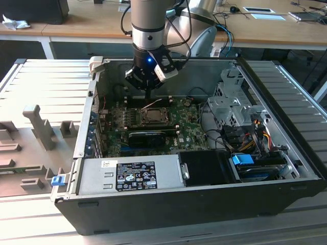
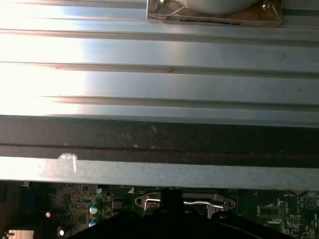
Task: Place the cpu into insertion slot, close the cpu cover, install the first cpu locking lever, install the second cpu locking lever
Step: 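Install the first cpu locking lever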
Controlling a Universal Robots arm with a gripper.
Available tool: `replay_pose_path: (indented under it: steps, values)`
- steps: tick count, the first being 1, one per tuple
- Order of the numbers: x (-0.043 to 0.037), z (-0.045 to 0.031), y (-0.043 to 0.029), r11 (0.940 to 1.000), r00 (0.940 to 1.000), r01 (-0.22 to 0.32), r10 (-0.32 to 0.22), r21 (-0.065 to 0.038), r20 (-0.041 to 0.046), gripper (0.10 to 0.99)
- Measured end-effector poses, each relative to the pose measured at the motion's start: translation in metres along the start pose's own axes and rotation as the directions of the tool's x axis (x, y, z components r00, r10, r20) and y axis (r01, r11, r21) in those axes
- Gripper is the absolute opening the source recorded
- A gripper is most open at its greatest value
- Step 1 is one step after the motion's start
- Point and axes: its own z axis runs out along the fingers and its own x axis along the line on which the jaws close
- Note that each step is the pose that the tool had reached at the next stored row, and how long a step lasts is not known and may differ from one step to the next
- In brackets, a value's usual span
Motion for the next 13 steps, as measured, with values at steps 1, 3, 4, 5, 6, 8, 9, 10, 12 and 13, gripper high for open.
replay_pose_path:
  steps: [1, 3, 4, 5, 6, 8, 9, 10, 12, 13]
  values:
    - [0.0000, 0.0018, -0.0001, 1.0000, 1.0000, 0.000, 0.000, -0.003, 0.0003, 0.106]
    - [-0.0001, 0.0043, -0.0003, 1.0000, 1.0000, 0.000, 0.000, -0.004, 0.0002, 0.106]
    - [-0.0006, 0.0060, -0.0005, 1.0000, 1.0000, 0.000, 0.000, -0.005, 0.0002, 0.106]
    - [-0.0013, 0.0068, -0.0006, 1.0000, 1.0000, 0.000, 0.000, -0.005, 0.0001, 0.106]
    - [-0.0018, 0.0075, -0.0005, 1.0000, 1.0000, 0.000, 0.000, -0.005, 0.0001, 0.106]
    - [-0.0040, 0.0090, 0.0001, 1.0000, 1.0000, 0.000, 0.000, -0.004, 0.0001, 0.106]
    - [-0.0054, 0.0094, 0.0003, 1.0000, 1.0000, 0.000, 0.000, -0.004, 0.0001, 0.106]
    - [-0.0081, 0.0102, 0.0006, 1.0000, 1.0000, 0.000, 0.000, -0.003, 0.0001, 0.106]
    - [-0.0132, 0.0116, 0.0014, 1.0000, 1.0000, 0.001, -0.001, -0.003, 0.0001, 0.106]
    - [-0.0158, 0.0120, 0.0016, 1.0000, 1.0000, 0.002, -0.002, -0.003, 0.0000, 0.106]
